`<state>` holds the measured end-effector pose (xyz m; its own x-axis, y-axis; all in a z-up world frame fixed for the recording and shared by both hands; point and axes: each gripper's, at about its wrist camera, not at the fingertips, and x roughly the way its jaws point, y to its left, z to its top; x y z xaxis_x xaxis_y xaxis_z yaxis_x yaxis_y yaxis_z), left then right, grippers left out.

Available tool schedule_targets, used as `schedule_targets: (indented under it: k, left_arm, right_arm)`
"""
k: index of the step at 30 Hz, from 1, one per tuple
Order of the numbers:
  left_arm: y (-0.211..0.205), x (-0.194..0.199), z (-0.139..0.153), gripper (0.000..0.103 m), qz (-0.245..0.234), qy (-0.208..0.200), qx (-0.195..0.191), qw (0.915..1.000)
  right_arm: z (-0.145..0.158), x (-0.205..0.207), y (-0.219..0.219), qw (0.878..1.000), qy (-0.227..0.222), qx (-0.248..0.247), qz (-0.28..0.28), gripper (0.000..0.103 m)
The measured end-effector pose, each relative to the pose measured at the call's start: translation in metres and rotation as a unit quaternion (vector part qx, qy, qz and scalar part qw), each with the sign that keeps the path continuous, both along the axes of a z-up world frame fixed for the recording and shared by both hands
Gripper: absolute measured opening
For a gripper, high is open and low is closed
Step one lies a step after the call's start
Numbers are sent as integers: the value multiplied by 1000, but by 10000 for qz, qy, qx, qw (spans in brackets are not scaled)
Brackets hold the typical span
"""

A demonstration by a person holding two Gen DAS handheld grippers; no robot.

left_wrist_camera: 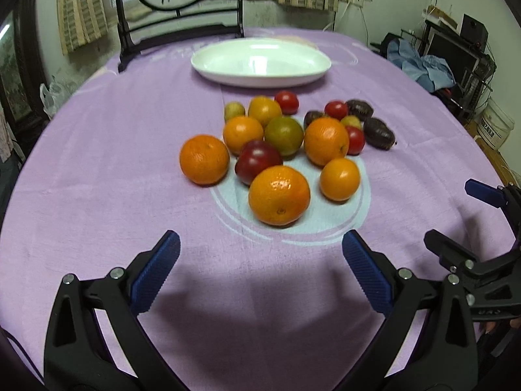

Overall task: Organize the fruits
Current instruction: 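Grasp a mandarin with the left tool while the right tool grasps a mangosteen, place both on plate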

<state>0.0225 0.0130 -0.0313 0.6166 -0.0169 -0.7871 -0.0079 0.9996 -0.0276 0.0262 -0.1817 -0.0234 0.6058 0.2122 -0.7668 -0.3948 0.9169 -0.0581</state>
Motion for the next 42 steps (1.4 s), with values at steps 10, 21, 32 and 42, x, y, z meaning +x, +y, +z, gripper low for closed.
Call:
schedule_targets:
  k: [10, 21, 32, 42]
  left_arm:
    - [-16, 40, -17, 52, -133, 391, 68, 9991]
    - [4, 29, -2, 44, -152, 154, -211, 9995]
    - [21, 26, 1, 44, -156, 44, -363, 9992]
    - [21, 24, 5, 44, -319, -21, -412, 9986]
  right_arm:
    - [1, 13, -12, 9998, 119, 145, 90, 102]
    - [-3, 51, -14, 9989, 350, -135, 278, 102]
    - [-12, 121, 16, 9967, 733, -86, 327, 69]
    - [-9, 122, 15, 9972, 618, 147, 400, 43]
